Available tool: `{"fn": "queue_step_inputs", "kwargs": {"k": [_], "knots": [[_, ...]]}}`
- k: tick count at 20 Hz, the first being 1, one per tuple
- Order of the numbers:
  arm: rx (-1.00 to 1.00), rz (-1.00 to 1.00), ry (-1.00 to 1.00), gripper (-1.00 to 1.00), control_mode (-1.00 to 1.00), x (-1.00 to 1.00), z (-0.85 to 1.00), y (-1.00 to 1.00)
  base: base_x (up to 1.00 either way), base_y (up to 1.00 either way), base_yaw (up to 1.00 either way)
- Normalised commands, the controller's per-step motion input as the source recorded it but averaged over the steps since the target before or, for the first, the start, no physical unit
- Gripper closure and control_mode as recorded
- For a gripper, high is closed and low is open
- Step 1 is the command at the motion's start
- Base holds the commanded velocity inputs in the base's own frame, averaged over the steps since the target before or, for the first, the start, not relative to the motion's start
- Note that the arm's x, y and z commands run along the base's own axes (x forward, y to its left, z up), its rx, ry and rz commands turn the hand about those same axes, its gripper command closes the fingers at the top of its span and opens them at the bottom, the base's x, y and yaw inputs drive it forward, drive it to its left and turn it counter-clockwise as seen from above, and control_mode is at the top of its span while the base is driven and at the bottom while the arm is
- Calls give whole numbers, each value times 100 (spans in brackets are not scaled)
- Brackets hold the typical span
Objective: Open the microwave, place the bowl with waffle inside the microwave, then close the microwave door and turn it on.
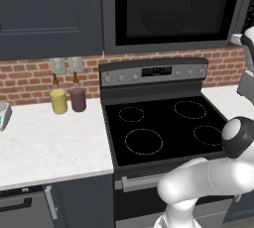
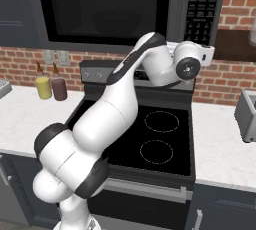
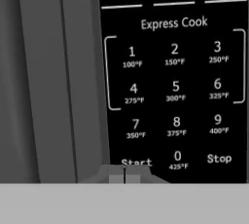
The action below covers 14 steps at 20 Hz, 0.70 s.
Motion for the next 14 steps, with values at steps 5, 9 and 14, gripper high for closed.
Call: {"fn": "queue_step_inputs", "kwargs": {"k": [5,9,14], "knots": [[0,0,0,100,-100,21,0,-6,0,0,0],[0,0,1,100,-100,28,-1,-8,0,0,0],[0,0,1,100,-100,70,-15,-6,0,0,0]]}}
